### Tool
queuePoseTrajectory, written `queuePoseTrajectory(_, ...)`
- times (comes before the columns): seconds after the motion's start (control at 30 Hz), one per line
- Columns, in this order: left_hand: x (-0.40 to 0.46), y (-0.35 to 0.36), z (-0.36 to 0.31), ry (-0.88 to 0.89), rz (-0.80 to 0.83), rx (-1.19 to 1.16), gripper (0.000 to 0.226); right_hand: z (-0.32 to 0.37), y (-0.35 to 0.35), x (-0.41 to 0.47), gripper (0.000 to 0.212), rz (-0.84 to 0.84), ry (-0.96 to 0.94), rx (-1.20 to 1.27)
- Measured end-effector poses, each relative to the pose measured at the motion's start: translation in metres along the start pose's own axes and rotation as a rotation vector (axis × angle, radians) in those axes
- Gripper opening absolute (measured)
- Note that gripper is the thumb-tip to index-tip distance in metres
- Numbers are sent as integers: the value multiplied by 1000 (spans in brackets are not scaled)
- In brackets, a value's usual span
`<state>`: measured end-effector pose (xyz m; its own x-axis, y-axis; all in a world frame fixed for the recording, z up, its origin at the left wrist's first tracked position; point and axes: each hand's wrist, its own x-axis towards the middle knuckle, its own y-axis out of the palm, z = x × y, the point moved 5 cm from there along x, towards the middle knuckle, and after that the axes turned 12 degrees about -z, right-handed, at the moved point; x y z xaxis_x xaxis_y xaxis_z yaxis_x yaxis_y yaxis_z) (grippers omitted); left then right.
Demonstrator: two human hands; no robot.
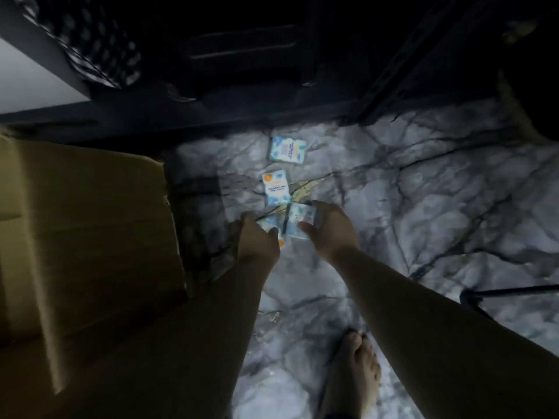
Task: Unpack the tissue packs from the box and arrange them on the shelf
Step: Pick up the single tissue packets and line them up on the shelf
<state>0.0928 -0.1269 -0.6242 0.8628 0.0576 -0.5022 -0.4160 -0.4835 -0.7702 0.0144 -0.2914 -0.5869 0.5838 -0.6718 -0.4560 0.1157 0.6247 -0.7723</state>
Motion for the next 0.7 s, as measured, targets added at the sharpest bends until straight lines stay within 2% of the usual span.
queuePoseTrajectory(0.07, 3, 0, 2, 2, -42, -29, 64, -2, 9, 5, 52, -37, -18, 1)
queuePoseTrajectory(0.13, 4, 0, 2, -4, -50, -75, 59, -5, 16, 10, 48, -62, 1, 19)
queuePoseTrajectory(0.27, 3, 2, 3, 3, 8, -68, 47, -4, 17, 13, 45, -33, 65, 41)
queuePoseTrajectory(0.4, -10, -18, 3, -59, 19, -141, 42, -1, 3, 3, 30, -2, 176, 96)
queuePoseTrajectory(0.5, -32, -53, -10, -80, 31, -204, 41, 5, -22, -15, 34, -80, 260, 254)
queuePoseTrajectory(0.7, -91, -156, -60, 39, 57, -362, 31, 57, -122, -82, 40, -244, 190, 487)
